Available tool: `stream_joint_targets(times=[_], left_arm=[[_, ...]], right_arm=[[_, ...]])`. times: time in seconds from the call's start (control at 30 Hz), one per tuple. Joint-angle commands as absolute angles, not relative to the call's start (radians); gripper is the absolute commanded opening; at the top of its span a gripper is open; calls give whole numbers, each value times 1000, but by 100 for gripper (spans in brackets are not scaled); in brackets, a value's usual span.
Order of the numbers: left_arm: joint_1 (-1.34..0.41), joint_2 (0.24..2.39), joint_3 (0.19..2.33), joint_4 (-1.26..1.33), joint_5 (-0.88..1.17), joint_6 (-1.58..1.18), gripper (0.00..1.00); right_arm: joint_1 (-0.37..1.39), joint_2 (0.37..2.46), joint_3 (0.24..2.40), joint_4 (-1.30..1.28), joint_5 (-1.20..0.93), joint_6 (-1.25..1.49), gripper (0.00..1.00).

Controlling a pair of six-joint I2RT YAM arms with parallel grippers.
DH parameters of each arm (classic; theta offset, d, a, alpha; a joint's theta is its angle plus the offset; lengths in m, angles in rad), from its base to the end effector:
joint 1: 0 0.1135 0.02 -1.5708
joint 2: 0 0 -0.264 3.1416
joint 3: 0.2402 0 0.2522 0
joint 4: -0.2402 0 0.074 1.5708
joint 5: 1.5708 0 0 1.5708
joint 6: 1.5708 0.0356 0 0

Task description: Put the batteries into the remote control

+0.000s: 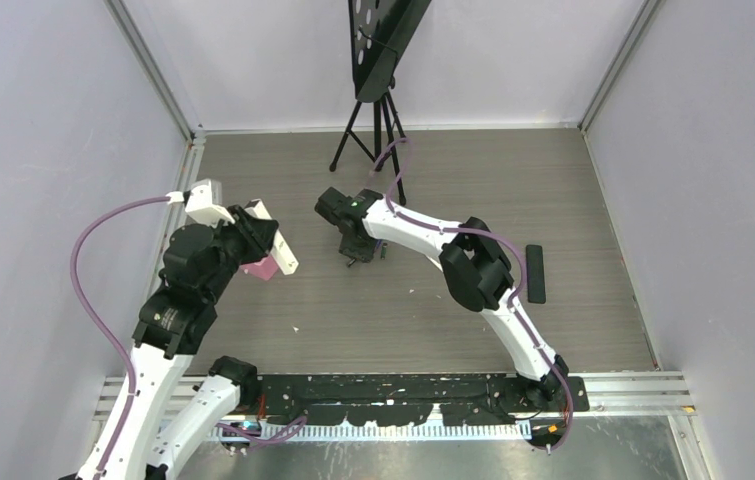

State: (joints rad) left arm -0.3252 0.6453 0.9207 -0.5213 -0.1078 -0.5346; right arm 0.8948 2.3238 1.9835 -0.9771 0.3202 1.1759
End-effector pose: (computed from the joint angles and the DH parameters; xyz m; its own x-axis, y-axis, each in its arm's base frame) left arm 0.1288 -0.0394 0.3700 -0.3099 -0.4300 -0.8479 0.0707 0.8790 -0.4716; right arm 0.3081 0.3663 0.1766 -0.8709 0.3145 -0.3777 0.2932 0.9492 0.1142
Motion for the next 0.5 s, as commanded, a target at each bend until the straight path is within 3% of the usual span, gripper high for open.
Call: stream_joint_targets(times=[0.0,0.2,0.47], left_arm=[[-322,651,974,-501,-56,-498,0],[-322,634,964,-500,-41,-509,0],[-322,613,956,-511,-78,-513,0]], right_arm=[[880,2344,2045,-991,297,1135,39],[875,2402,2119,-1043,315,1134,39],[879,2376,2058,-1043,355,1107,36]])
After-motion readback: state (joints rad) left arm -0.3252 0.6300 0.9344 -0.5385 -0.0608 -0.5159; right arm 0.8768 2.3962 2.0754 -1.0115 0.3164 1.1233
